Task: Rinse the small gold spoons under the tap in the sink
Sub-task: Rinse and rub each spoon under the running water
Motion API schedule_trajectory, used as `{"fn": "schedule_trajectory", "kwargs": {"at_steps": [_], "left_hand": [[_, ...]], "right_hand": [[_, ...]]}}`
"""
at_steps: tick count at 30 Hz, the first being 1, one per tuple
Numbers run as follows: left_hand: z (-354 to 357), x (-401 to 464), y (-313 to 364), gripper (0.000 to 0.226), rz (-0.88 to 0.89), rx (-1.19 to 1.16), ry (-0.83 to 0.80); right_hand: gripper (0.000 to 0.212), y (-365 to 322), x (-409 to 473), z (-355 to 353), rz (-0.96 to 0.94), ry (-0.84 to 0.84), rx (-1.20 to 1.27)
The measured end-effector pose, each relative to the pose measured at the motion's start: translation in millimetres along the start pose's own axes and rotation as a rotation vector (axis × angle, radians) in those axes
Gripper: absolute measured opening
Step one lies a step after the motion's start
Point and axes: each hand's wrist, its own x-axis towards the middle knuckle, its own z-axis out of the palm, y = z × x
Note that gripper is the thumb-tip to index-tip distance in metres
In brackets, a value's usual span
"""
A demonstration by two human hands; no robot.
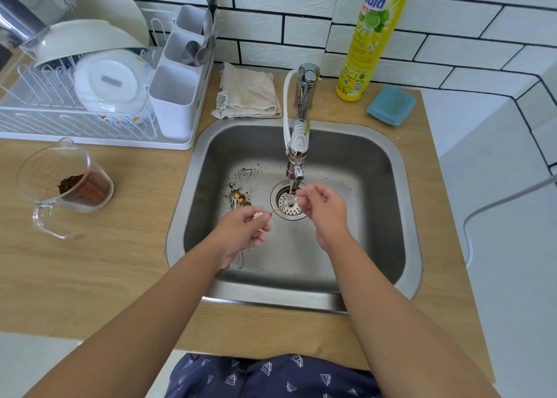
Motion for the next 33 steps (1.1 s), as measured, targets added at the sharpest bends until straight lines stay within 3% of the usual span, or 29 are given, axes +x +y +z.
{"fn": "schedule_trajectory", "kwargs": {"at_steps": [4,10,15,18,22,28,33], "left_hand": [[34.8,27.0,14.1,0.016,-0.006,-0.244,0.024],[77.7,48.3,12.0,0.022,0.019,-0.148,0.155],[81.8,46.7,10.1,0.019,0.096,-0.289,0.052],[72.8,44.7,7.7,0.019,0.018,-0.334,0.003],[66.6,47.1,6.4,0.035,-0.028,-0.247,0.134],[66.3,50.5,11.1,0.017,-0.122,-0.427,0.003],[65.6,52.9,13.7,0.035,-0.128,-0.330,0.117]], "right_hand": [[0.011,-7.4,-3.1,-29.3,0.007,0.117,0.096],[0.012,-9.4,-15.0,-62.9,0.005,0.159,-0.026],[0.010,-12.1,-20.7,-67.0,0.005,0.180,0.016],[0.010,-13.7,-20.8,-62.5,0.007,0.158,0.031],[0.009,-10.9,-23.9,-51.2,-0.001,0.109,0.040],[0.009,-11.4,-25.8,-52.5,-0.037,0.172,0.116],[0.010,-10.0,-28.4,-50.0,-0.047,0.133,0.074]]}}
